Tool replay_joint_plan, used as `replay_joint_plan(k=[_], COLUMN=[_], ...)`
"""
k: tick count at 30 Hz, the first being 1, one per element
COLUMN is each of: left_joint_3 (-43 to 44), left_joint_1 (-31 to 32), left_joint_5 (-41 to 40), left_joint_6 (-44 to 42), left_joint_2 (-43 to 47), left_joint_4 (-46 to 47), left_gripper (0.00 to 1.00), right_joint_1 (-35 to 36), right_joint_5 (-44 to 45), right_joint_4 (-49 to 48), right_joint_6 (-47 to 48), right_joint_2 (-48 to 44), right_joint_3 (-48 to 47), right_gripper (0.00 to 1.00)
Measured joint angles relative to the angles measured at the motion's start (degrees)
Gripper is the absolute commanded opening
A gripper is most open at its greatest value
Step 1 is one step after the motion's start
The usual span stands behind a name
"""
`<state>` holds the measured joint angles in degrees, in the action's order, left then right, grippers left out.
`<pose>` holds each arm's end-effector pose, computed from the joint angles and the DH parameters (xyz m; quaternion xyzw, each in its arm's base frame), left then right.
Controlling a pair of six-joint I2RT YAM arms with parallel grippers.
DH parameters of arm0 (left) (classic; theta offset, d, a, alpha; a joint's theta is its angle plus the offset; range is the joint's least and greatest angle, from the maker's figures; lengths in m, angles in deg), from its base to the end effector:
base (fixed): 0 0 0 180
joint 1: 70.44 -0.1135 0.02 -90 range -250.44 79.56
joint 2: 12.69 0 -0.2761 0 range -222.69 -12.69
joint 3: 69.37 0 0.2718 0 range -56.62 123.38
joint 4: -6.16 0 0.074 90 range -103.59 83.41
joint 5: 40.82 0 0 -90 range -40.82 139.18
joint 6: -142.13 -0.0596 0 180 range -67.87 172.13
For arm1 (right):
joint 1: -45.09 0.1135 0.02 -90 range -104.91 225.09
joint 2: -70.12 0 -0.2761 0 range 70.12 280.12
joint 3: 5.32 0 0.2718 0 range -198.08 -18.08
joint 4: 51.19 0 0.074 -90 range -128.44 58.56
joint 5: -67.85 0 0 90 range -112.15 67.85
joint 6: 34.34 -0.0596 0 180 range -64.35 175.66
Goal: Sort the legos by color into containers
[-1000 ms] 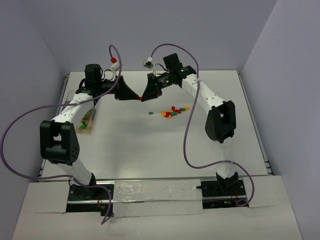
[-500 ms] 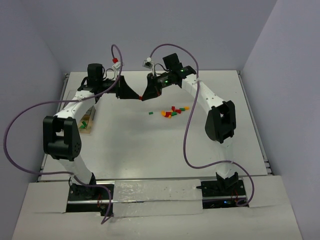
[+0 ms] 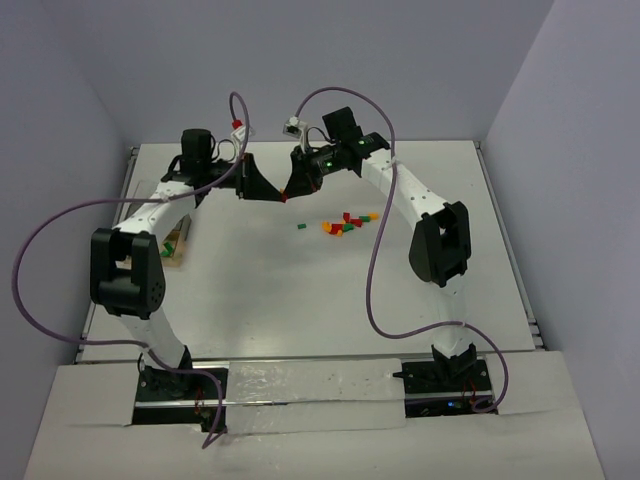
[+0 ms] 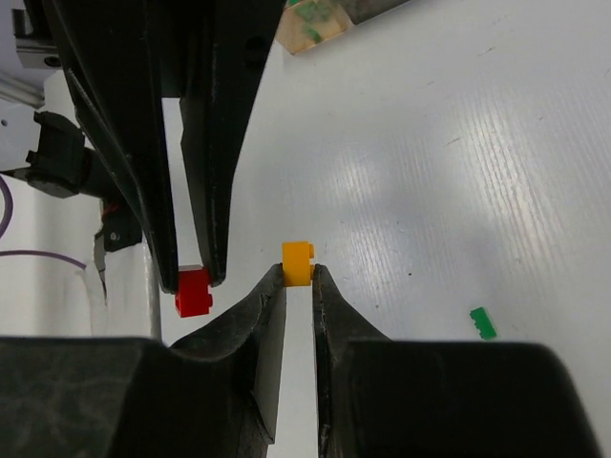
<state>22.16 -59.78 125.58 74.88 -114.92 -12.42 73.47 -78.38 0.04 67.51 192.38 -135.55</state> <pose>0.4043 -0.1351 0.2898 0.2394 0.7072 -0.6253 0.2271 0.4292 0.2882 0.3112 -0.4540 0.6960 0.4784 0.2840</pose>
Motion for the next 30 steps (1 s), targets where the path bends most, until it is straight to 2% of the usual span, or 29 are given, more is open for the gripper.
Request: replay_joint_plan(k=[5, 9, 14, 17, 23, 30], left_joint_3=[-2.1, -0.1, 4.4, 7.3, 15.7, 22.0], left_joint_1=[-2.7, -10.2, -21.4, -25.4, -27.8, -27.7], left_joint_5=[-2.7, -8.6, -22.8, -32.9, -47.2, -54.7], left_joint_6=[0.7, -3.1, -11.8, -15.8, -19.5, -20.6], left_joint_2=[3.9, 6.2, 6.9, 6.2, -2.2, -12.3], left_joint_4=[2.0, -3.9, -15.1, -22.6, -30.0, -32.4], left_gripper=[0.0, 0.0, 0.0, 0.0, 0.0, 0.02], right_joint_1=[0.0, 0.0, 0.0, 0.0, 0.0, 0.0], right_joint_5=[0.6, 2.5, 4.8, 5.9, 6.9, 7.1], right_joint_4=[0.1, 0.2, 0.3, 0.5, 1.4, 2.2], right_joint_6=[0.4, 1.2, 2.6, 3.8, 5.5, 6.9], right_joint_2=[0.0, 0.0, -0.3, -0.3, -0.3, -0.3], right_joint_3=[0.6, 0.9, 1.5, 1.6, 1.6, 1.6], right_gripper=[0.0, 0.0, 0.0, 0.0, 0.0, 0.0])
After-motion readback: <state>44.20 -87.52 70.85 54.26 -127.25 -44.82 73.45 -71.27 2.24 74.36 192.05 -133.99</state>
